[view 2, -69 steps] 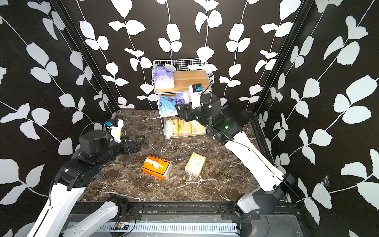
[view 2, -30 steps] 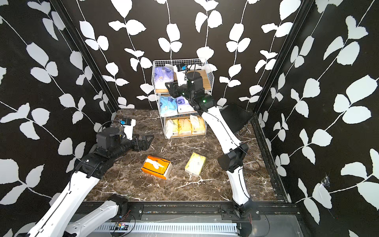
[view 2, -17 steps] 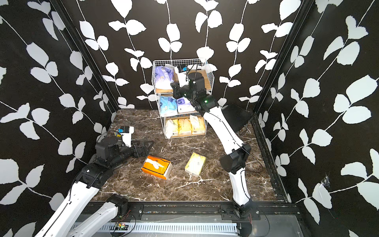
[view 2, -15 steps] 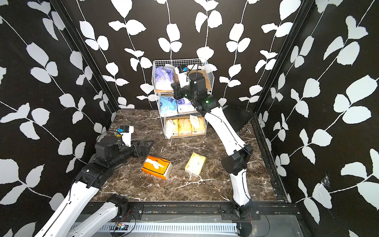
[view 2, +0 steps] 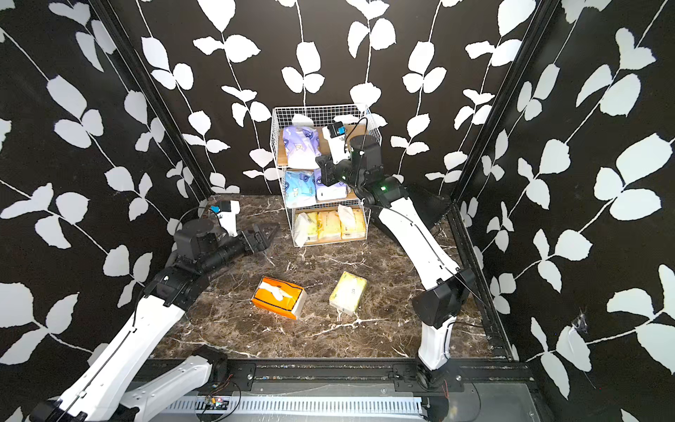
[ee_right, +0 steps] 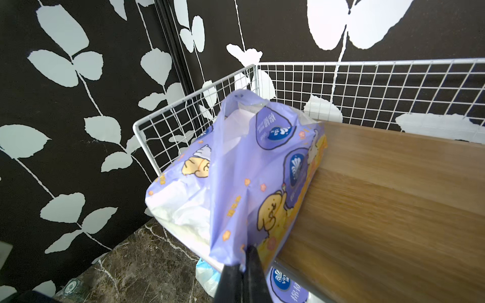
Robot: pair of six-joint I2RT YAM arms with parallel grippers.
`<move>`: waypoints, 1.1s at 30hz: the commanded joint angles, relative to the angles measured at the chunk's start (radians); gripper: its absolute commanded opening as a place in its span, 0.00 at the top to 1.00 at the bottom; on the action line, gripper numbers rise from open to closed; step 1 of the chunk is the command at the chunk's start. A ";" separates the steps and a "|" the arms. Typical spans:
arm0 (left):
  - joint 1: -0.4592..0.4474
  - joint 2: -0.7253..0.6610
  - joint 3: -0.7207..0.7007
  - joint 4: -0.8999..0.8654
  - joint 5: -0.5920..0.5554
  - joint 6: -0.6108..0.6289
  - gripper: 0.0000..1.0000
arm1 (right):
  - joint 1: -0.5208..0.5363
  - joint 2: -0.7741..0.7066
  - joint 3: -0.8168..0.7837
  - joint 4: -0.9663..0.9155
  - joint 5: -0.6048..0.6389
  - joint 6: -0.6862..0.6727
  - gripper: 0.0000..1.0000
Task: Remove the tissue boxes from the shelf
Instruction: Pick up a box of tissues from the shelf.
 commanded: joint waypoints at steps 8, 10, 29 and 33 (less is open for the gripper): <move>-0.068 0.250 0.250 0.288 -0.035 -0.146 0.01 | -0.044 -0.089 -0.138 0.075 -0.084 0.013 1.00; -0.086 0.297 0.299 0.301 -0.048 -0.145 0.01 | -0.051 -0.098 -0.155 0.082 -0.090 0.019 1.00; -0.128 0.529 0.539 0.381 -0.093 -0.178 0.10 | -0.064 -0.159 -0.275 0.156 -0.198 0.080 1.00; -0.137 0.541 0.547 0.381 -0.094 -0.181 0.21 | -0.065 -0.171 -0.287 0.166 -0.221 0.097 1.00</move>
